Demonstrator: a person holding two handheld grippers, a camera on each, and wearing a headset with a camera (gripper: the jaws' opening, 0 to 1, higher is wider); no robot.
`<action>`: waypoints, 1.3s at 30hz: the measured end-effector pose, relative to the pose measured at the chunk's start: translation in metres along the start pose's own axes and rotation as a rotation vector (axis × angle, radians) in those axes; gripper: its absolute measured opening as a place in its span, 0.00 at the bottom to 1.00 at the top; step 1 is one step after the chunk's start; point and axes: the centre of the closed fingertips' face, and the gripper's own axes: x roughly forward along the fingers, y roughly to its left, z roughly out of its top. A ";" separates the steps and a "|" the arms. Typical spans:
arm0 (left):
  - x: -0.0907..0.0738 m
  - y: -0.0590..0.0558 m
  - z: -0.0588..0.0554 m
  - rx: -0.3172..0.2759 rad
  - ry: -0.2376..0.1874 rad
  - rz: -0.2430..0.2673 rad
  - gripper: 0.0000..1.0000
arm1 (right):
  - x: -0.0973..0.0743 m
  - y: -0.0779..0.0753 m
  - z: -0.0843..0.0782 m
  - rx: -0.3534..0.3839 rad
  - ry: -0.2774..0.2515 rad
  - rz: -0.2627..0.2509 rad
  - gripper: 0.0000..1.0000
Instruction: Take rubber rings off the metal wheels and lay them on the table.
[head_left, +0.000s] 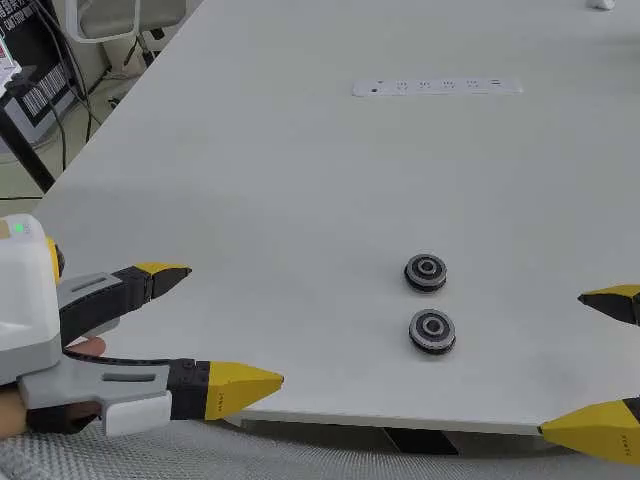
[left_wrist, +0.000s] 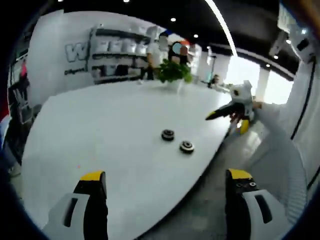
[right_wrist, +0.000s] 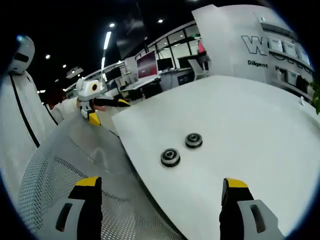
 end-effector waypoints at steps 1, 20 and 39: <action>0.000 0.000 0.000 0.000 0.001 -0.001 0.97 | 0.000 0.000 0.000 0.000 0.002 0.000 0.99; 0.000 0.002 -0.005 -0.030 0.020 -0.011 1.00 | 0.005 0.001 -0.002 -0.002 0.027 0.001 0.99; -0.001 0.003 -0.009 -0.029 0.021 -0.020 1.00 | 0.004 -0.001 0.004 0.027 -0.017 -0.017 0.99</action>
